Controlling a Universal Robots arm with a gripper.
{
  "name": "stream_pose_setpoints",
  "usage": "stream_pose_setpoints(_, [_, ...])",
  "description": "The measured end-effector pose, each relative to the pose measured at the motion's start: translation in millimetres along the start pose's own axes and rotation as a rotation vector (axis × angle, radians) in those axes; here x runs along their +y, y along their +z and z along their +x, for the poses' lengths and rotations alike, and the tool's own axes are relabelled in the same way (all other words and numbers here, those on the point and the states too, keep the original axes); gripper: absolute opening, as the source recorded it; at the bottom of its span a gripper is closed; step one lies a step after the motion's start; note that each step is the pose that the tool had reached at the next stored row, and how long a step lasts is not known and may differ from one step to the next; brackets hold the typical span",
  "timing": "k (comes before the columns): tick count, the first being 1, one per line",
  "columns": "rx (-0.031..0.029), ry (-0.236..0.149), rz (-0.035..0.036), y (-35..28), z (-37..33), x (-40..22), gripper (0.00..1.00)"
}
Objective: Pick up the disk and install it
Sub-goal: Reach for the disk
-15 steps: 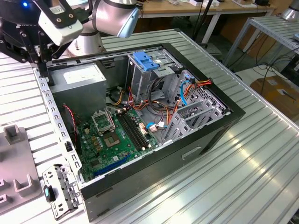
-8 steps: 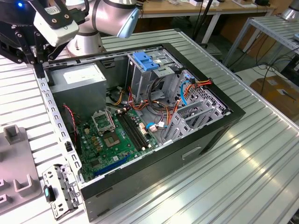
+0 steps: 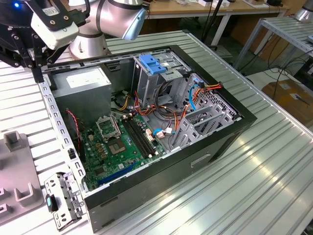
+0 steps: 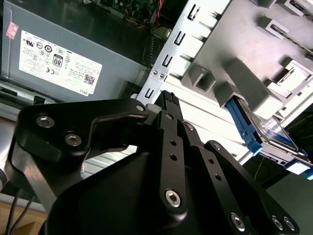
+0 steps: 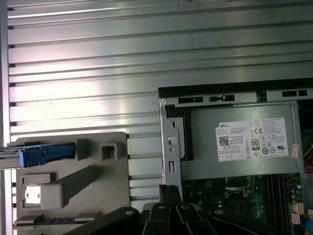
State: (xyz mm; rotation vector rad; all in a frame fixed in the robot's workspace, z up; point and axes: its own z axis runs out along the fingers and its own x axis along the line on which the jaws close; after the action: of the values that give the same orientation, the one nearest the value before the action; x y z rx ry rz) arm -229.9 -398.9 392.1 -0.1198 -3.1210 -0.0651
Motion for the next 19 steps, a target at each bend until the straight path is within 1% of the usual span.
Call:
stream_pose_setpoints(9, [0.0085, 0.000, 0.0006, 0.3, 4.7, -0.4, 0.11])
stream_pose_setpoints(13, [0.0126, 0.000, 0.0009, 0.6, 8.0, -0.6, 0.11])
stream_pose_setpoints(19, [0.0174, 0.001, 0.0013, 0.7, 11.5, -0.9, 0.11])
